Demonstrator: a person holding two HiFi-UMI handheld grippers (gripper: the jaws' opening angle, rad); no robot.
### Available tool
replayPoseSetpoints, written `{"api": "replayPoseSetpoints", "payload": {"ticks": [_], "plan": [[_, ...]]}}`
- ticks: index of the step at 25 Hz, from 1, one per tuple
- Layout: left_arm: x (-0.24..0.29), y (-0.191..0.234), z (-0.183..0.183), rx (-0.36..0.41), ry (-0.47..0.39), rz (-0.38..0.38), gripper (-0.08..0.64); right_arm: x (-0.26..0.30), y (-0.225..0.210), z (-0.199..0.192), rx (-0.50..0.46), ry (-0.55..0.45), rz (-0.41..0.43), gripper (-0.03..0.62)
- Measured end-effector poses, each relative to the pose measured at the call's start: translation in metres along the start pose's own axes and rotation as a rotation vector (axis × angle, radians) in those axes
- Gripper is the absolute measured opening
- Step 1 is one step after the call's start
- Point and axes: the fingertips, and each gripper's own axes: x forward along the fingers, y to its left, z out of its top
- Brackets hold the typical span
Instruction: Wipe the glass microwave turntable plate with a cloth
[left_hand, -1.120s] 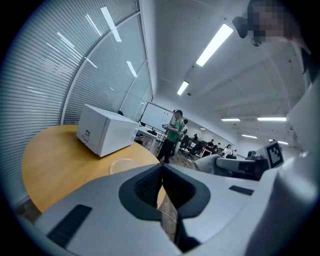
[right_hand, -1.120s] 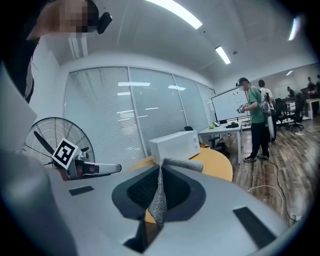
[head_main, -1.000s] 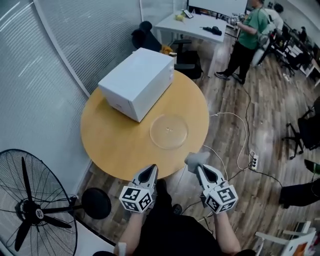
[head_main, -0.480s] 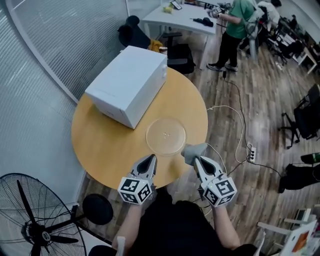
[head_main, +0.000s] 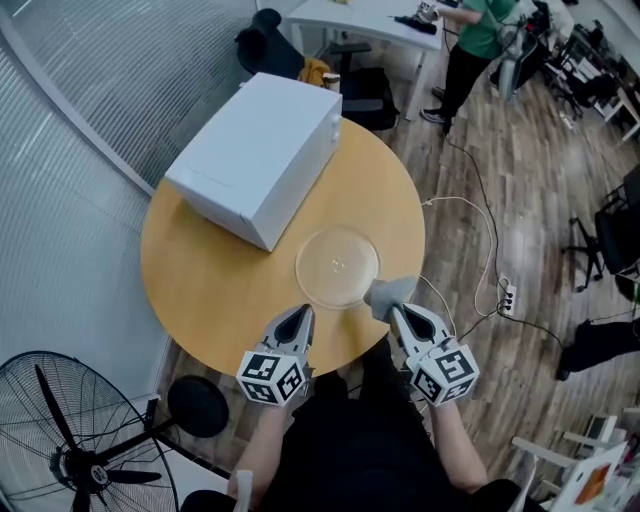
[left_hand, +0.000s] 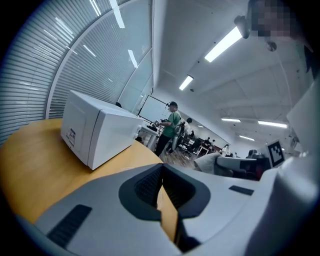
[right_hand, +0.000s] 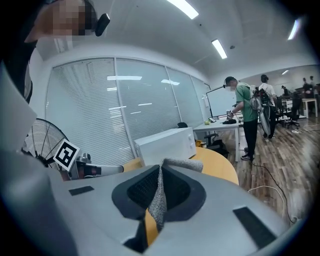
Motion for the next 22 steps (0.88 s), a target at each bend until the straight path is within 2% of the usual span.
{"api": "replayPoseSetpoints", "payload": {"ticks": [8,12,22], "plan": [[0.021,0.015,0.018,-0.028,-0.019,0.113,-0.005,0.046,-0.029,0.025,-0.030,0.034,0.116,0.020],[0.031,0.019,0.027,-0.085,-0.052,0.203,-0.005,0.074,-0.046,0.032,-0.050,0.064,0.217,0.020],[0.053,0.018,-0.011,-0.233,-0.053,0.460,-0.005,0.129,-0.079,0.026,-0.113,0.185,0.466,0.020]]}}
